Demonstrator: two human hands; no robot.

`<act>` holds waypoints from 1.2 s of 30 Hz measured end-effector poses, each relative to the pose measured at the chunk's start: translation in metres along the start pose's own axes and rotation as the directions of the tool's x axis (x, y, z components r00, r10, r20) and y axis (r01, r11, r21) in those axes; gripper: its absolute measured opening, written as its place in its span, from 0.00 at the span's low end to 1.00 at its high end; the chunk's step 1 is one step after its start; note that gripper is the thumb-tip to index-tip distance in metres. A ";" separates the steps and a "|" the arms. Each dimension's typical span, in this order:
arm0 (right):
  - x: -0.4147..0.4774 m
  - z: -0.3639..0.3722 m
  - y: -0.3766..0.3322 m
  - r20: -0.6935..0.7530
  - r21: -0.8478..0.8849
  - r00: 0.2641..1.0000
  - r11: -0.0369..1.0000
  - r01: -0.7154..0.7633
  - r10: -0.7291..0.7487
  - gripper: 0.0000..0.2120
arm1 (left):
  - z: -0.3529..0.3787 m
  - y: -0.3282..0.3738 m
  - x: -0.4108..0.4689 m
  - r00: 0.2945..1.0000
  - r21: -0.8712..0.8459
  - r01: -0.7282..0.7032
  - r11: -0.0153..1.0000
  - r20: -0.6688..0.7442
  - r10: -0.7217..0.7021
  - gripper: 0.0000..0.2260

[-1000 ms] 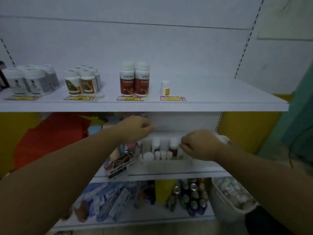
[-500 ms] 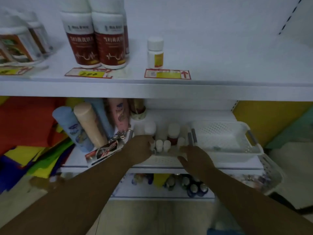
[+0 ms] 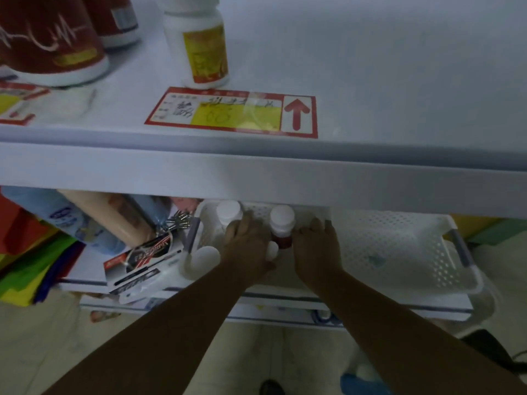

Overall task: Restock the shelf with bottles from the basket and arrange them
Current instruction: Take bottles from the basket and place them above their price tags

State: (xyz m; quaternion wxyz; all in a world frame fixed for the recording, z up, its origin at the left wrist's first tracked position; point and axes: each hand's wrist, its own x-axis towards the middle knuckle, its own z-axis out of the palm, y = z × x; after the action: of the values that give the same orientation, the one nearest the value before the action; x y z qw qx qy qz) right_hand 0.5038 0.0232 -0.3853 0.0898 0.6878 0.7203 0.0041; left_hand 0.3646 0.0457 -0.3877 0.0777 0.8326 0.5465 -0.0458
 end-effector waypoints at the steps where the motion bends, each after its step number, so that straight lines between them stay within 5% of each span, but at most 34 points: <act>1: 0.000 0.001 -0.001 -0.011 0.011 1.000 1.000 -0.014 0.014 0.19 | 0.001 0.000 0.001 1.000 0.035 0.009 0.999 -0.009 -0.009 0.29; 7: -0.001 0.007 0.001 -0.070 0.133 0.997 0.991 -0.011 0.020 0.16 | 0.002 0.001 0.003 0.999 0.007 0.007 1.000 -0.049 -0.007 0.26; 9: -0.003 0.004 0.005 -0.121 0.273 0.991 0.962 -0.025 0.060 0.13 | -0.003 0.002 -0.001 0.995 -0.228 -0.029 0.973 -0.103 0.005 0.24; 11: -0.006 -0.001 0.008 -0.158 0.460 0.970 0.883 -0.094 0.185 0.12 | -0.015 0.001 -0.010 0.993 -0.564 0.002 0.826 -0.093 -0.066 0.20; 14: -0.019 -0.016 0.007 -0.090 0.828 0.929 0.546 -0.131 0.359 0.12 | -0.037 0.001 -0.032 0.981 -0.801 0.087 0.593 -0.033 -0.189 0.15; 16: -0.032 -0.034 0.000 0.015 0.973 0.935 0.210 -0.096 0.355 0.11 | -0.052 0.002 -0.050 0.970 -0.953 0.119 0.279 0.052 -0.238 0.11; 19: -0.056 -0.064 -0.020 0.104 0.981 0.960 -0.186 -0.056 0.260 0.12 | -0.077 0.000 -0.083 0.951 -0.989 0.112 -0.097 0.135 -0.278 0.05; 21: -0.072 -0.082 -0.035 0.132 0.946 0.975 -0.316 -0.071 0.179 0.10 | -0.093 -0.006 -0.109 0.950 -0.974 0.052 -0.221 0.116 -0.289 0.07; 26: -0.120 -0.130 -0.070 0.044 0.895 0.995 -0.446 0.002 0.093 0.12 | -0.132 -0.026 -0.174 0.971 -0.975 -0.068 -0.214 -0.015 -0.238 0.13; 31: -0.160 -0.180 -0.098 -0.040 0.937 0.978 -0.332 0.107 0.203 0.03 | -0.169 -0.038 -0.221 0.975 -0.974 -0.158 -0.164 -0.128 -0.180 0.10; 36: -0.195 -0.217 -0.115 -0.125 0.941 0.934 -0.258 0.219 0.335 0.12 | -0.192 -0.044 -0.250 0.962 -0.961 -0.247 -0.126 -0.227 -0.153 0.08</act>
State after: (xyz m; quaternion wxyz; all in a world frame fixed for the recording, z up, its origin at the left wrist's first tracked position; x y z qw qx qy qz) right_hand 0.3681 -0.1507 -0.1623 -0.6183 0.5074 0.4049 -0.4430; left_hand 0.2228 -0.1287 -0.1623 0.6032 0.5069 0.3683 0.4936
